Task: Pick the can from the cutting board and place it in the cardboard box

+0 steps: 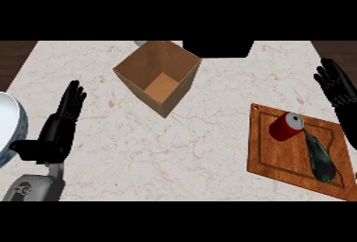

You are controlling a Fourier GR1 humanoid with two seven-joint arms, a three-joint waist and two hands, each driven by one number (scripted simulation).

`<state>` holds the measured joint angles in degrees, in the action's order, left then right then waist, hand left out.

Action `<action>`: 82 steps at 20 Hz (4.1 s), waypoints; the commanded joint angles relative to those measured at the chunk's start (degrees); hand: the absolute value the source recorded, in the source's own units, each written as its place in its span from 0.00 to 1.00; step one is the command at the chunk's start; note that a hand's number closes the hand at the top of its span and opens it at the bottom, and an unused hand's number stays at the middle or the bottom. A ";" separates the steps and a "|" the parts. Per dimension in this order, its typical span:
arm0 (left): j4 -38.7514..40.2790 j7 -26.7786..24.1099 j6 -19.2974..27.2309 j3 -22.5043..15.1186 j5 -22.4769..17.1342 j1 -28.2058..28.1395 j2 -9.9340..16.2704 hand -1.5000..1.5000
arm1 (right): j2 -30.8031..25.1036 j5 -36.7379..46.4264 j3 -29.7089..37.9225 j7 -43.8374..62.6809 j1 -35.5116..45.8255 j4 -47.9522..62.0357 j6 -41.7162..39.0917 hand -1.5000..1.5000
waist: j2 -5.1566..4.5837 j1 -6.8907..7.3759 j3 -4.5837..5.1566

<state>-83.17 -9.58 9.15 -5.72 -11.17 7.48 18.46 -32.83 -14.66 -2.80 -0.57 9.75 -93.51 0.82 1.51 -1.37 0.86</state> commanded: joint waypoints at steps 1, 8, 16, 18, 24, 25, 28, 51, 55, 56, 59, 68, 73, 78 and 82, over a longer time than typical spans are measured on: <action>3.00 1.15 0.77 1.26 1.44 2.18 0.84 0.50 | -1.80 -4.91 1.34 -1.38 3.06 3.52 -8.64 0.00 | -1.70 1.50 -0.89; 7.08 6.10 3.20 2.14 7.99 -1.77 9.31 0.50 | -13.99 6.39 -5.87 -13.76 8.99 -2.87 -26.89 0.00 | -1.70 5.81 -1.21; 8.78 9.42 5.15 1.72 10.98 0.45 10.35 0.50 | -10.30 -0.32 -6.34 -39.86 3.70 19.81 -46.07 0.00 | -3.96 5.19 -1.74; 8.88 10.13 4.58 2.11 10.96 0.67 11.33 0.50 | -12.51 1.37 -5.63 -43.58 5.56 21.19 -47.14 0.00 | -3.58 5.31 -1.74; 9.11 10.33 4.60 0.55 12.02 1.26 10.20 0.50 | -19.92 16.68 -9.99 -48.40 11.86 21.06 -38.60 0.00 | -3.51 6.96 -1.53; 8.57 11.12 5.16 0.85 11.97 1.82 10.06 0.50 | -21.27 18.67 -10.93 -49.55 12.59 21.64 -37.69 0.00 | -3.41 7.21 -1.52; 9.59 11.56 4.45 0.90 11.91 2.86 10.24 0.50 | -23.38 24.69 -15.58 -54.29 14.03 22.60 -34.82 0.00 | -3.59 7.20 -1.39; 8.87 11.85 3.50 4.06 12.76 -0.35 11.85 0.50 | -11.00 53.81 -38.70 -68.45 33.80 56.69 -12.89 0.00 | -2.27 4.66 -0.99; 11.43 12.58 3.34 4.40 13.37 2.76 11.02 0.50 | -11.42 53.79 -39.42 -71.40 35.51 57.53 -14.51 0.00 | -2.06 3.07 -0.92; 10.74 11.61 3.41 4.86 12.58 0.94 10.79 0.50 | -12.43 52.85 -39.29 -74.37 34.18 59.23 -12.69 0.00 | -2.25 3.73 -0.97; 10.03 11.14 4.04 3.97 13.60 -0.20 9.78 0.50 | -12.29 52.48 -40.21 -75.63 34.42 59.40 -13.13 0.00 | -2.11 3.60 -0.96; 10.33 12.34 3.99 4.93 14.62 0.81 10.53 0.50 | -12.96 49.90 -42.90 -77.59 34.46 55.90 -14.46 0.00 | -1.87 2.47 -0.91; 9.81 10.80 4.67 5.39 15.06 -1.63 8.80 0.50 | -13.26 54.13 -45.38 -73.01 33.28 54.65 -10.81 0.00 | -1.70 2.15 -0.87; 7.84 13.94 4.65 4.87 16.63 0.27 8.09 0.50 | -8.64 56.12 -44.55 -70.10 34.61 60.47 -9.66 0.00 | -1.84 2.39 -0.91; 8.99 10.03 3.61 6.44 16.46 -2.72 8.23 0.50 | -4.42 57.22 -43.48 -66.82 32.40 63.00 -6.65 1.00 | -1.79 2.31 -0.90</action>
<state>-75.37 2.64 12.91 0.38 4.45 5.54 27.30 -40.85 41.31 -47.18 -61.86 43.02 -34.85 -6.38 -0.07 1.01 0.14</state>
